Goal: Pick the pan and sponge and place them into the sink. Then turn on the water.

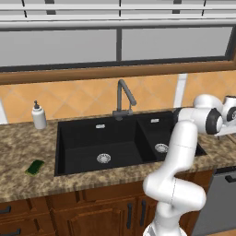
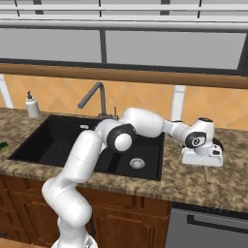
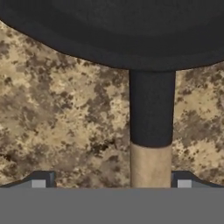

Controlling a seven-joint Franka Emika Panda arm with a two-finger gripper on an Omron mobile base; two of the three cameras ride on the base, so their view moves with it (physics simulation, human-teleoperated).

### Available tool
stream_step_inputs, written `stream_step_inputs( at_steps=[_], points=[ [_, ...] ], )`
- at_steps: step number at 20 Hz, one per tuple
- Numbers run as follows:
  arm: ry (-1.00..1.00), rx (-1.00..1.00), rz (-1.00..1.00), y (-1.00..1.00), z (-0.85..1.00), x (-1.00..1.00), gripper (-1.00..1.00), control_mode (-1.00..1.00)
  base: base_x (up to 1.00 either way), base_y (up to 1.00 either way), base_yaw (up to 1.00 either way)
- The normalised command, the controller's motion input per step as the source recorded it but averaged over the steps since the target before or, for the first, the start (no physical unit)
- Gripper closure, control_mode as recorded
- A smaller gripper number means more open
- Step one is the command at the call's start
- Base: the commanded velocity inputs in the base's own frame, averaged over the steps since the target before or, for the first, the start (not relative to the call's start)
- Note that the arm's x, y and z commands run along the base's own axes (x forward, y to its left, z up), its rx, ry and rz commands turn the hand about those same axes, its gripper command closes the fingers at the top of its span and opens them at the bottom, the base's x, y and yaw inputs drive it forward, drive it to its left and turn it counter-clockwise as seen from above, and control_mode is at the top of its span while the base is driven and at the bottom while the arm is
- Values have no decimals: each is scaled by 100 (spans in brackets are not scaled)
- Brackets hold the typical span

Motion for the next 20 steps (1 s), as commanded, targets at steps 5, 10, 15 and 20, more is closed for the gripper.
stream_step_inputs(
  at_steps=[5,10,15,20],
  points=[
    [1,0,0,0,-5,8,100,-100,0,0,0],
    [0,0,0,0,0,0,100,-100,0,0,0],
    [0,0,0,0,0,0,100,-100,0,0,0],
    [0,0,1,8,0,-1,100,-100,0,0,0]
  ],
)
